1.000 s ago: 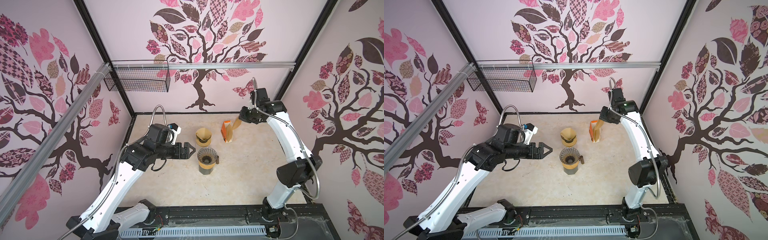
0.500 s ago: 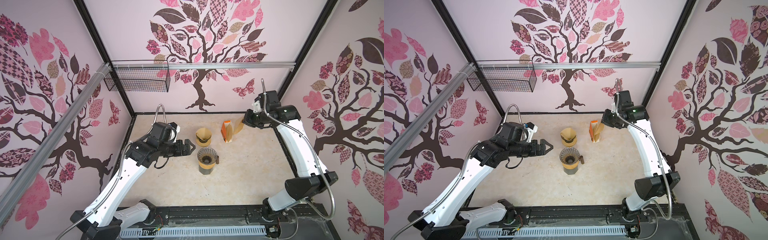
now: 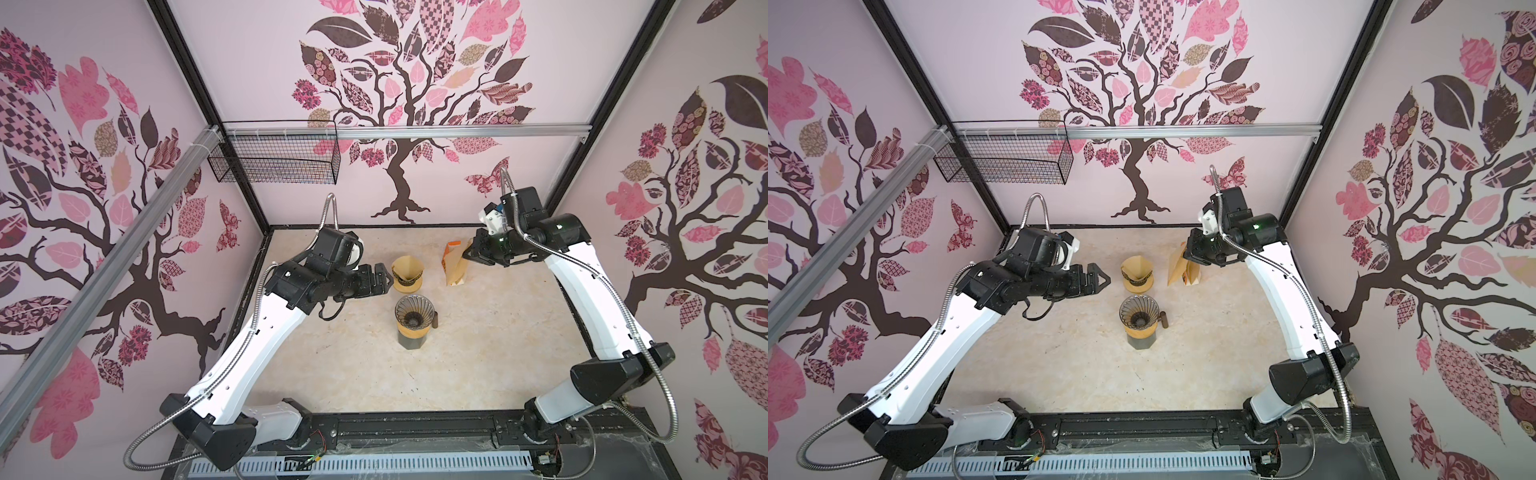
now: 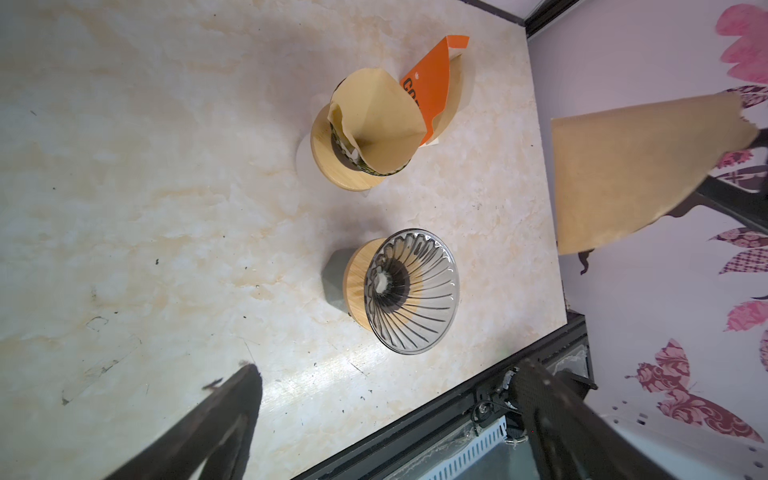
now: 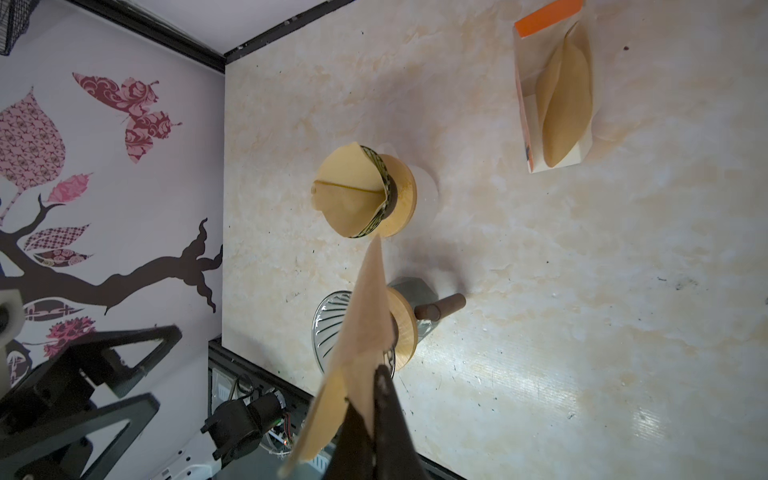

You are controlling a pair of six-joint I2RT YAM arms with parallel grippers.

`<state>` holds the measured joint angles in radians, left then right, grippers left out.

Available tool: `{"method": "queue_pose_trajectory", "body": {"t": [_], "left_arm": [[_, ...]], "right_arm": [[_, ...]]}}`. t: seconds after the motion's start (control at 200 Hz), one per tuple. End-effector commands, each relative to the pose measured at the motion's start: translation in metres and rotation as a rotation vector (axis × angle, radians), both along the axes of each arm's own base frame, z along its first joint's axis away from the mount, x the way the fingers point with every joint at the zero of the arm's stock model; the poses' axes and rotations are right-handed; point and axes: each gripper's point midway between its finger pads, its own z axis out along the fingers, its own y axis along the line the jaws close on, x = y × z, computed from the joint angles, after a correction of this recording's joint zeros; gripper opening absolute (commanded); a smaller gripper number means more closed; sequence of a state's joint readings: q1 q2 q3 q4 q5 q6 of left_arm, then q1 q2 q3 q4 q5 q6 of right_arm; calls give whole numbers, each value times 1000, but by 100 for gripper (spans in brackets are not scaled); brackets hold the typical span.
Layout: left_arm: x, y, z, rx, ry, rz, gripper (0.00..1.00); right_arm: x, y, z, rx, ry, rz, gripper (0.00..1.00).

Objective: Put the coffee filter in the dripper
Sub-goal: 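Lift the brown filter higher with the right gripper, clearing the box, then carry the filter with the right gripper over the glass dripper while the left gripper approaches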

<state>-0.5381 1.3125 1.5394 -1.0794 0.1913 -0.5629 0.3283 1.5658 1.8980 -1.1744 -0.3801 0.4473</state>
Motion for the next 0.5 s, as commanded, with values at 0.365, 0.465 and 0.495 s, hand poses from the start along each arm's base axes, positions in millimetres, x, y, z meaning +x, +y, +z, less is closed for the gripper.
{"method": "queue_pose_trajectory", "body": {"t": [0.365, 0.465, 0.495], "left_arm": [[-13, 11, 5, 47, -85, -72, 98], [-13, 9, -2, 44, -69, -78, 98], [-13, 8, -4, 45, -64, -81, 98]], "right_arm": [[-51, 57, -45, -55, 151, 204, 0], [-50, 61, -61, -76, 178, 211, 0], [-50, 63, -67, -83, 185, 215, 0]]}}
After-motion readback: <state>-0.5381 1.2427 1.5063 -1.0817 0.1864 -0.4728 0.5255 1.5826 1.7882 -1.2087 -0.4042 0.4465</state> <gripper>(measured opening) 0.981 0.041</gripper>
